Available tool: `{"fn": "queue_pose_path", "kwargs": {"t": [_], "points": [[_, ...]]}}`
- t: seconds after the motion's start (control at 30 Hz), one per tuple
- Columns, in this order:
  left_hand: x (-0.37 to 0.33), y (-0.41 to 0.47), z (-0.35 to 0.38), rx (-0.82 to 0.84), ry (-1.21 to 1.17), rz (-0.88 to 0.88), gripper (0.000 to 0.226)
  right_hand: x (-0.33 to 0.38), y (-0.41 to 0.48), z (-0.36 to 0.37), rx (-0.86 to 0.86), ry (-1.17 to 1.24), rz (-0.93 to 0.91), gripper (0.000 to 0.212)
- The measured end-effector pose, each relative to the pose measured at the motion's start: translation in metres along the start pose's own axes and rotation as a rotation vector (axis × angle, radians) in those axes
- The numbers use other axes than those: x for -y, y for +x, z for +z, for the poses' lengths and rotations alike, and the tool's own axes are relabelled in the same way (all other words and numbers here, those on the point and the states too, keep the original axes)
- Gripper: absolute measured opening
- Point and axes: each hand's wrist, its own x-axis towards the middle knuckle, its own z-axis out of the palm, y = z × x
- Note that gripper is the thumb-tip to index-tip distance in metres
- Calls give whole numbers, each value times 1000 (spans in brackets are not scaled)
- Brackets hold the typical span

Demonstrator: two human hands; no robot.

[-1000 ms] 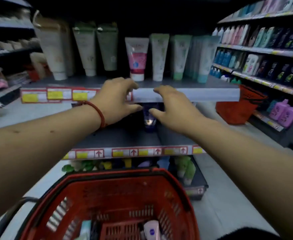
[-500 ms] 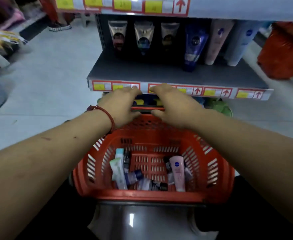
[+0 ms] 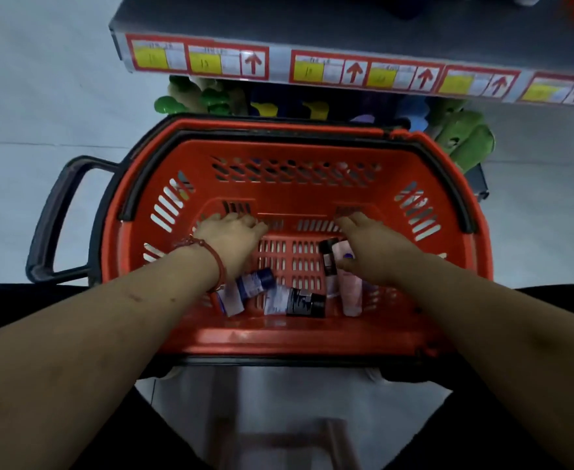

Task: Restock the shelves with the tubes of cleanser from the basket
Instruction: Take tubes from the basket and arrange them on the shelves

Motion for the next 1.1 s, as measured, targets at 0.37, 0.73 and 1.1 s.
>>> {"fn": "queue_pose_path", "kwargs": {"t": [0.37,0.73,1.1], "points": [[8,34,74,360,-214,43,45,-36,40,56,233,251,272,71],[-1,66,102,416,-258,37,39,-36,76,96,251,449,492,80],[-21,94,122,444,-111,111,59,-35,82,128,255,543,585,68]]}}
